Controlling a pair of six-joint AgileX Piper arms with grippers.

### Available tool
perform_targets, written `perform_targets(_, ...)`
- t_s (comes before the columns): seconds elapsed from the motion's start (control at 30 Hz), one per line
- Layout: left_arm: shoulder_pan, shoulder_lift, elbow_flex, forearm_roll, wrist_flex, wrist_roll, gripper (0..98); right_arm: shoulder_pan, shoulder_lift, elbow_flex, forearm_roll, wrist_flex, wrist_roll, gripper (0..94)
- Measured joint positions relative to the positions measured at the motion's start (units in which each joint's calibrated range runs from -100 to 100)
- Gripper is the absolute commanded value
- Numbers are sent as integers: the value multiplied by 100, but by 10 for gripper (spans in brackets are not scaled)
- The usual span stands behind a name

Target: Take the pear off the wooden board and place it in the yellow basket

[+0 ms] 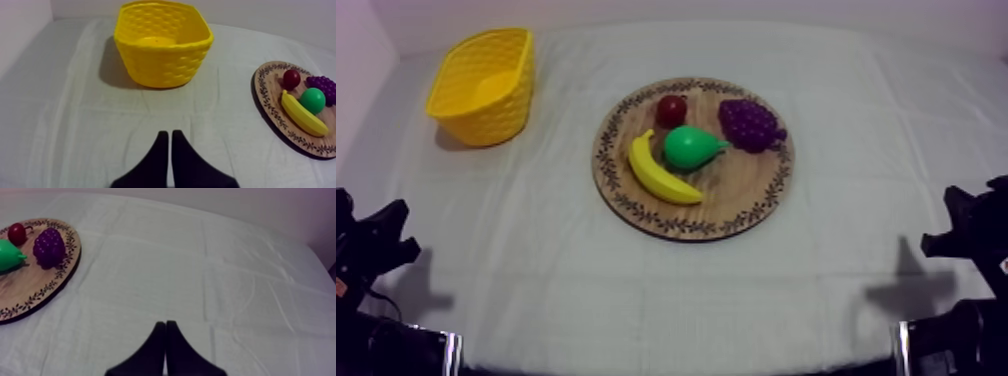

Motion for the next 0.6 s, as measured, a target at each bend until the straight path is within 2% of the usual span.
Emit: perform_targets(0.6, -35, 3, 0, 0, 0, -10, 0, 0, 0, 0, 0, 0, -3, 3)
